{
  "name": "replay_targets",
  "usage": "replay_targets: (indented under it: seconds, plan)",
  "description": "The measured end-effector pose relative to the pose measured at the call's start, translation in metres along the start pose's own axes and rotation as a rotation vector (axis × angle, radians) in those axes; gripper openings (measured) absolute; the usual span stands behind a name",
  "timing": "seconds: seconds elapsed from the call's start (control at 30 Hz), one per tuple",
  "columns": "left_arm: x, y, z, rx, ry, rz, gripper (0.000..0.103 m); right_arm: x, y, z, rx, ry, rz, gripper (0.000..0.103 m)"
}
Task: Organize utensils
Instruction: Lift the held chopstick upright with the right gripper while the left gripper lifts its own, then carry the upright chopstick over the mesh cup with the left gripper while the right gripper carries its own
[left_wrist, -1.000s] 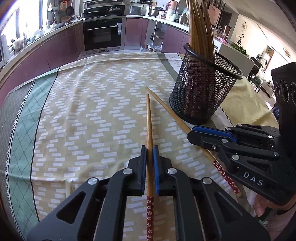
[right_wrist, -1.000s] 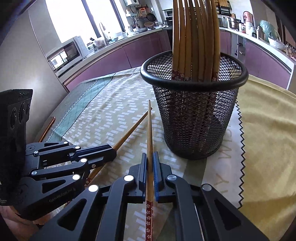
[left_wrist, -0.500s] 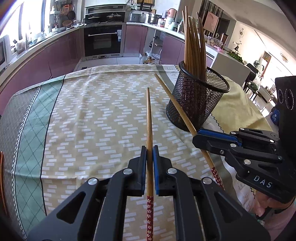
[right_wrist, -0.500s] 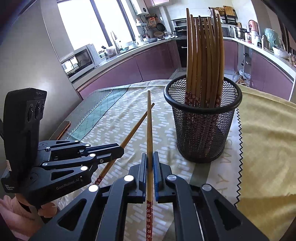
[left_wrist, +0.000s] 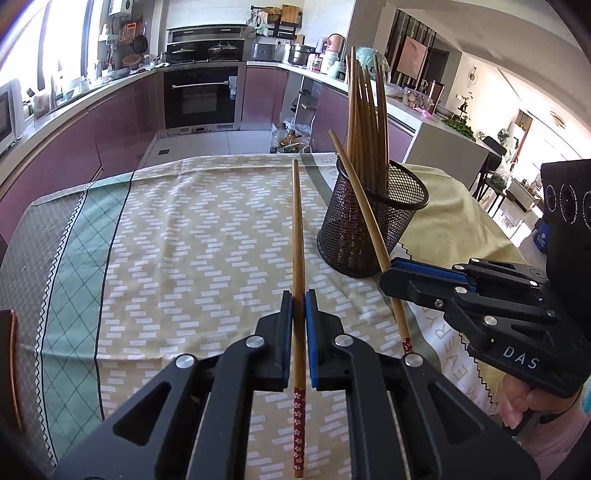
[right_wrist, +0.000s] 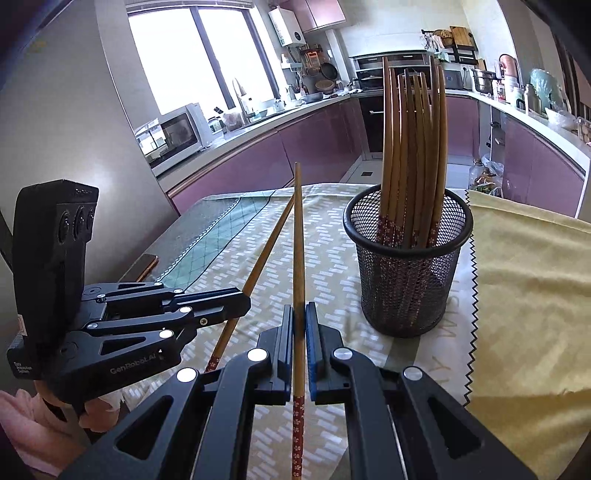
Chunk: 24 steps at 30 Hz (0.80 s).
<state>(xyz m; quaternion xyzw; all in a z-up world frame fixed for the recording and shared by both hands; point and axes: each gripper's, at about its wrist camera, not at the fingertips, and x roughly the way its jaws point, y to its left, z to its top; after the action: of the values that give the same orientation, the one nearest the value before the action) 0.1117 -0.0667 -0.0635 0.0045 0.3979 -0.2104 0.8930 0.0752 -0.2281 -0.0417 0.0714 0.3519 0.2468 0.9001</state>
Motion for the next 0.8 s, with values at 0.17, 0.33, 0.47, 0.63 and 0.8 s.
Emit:
replay_targets:
  seconds: [0.17,0.33,0.47,0.63,0.8]
  plan:
    - [-0.007,-0.001,0.002,0.002,-0.018,-0.009,0.008,-0.006,0.002,0.001,0.000,-0.020,0.004,0.006]
    - [-0.016,-0.004,0.002,0.007,-0.034,-0.016,0.008,-0.008,0.004,0.004,0.001,-0.035,0.006,0.006]
    - [-0.021,-0.007,0.004,0.012,-0.043,-0.021,0.008,-0.010,0.004,0.007,0.002,-0.046,0.011,0.006]
    - [-0.025,-0.009,0.006,0.017,-0.055,-0.025,0.008,-0.013,0.006,0.010,0.002,-0.063,0.013,0.006]
    - [-0.029,-0.010,0.007,0.022,-0.064,-0.028,0.008,-0.016,0.005,0.013,0.003,-0.082,0.009,0.006]
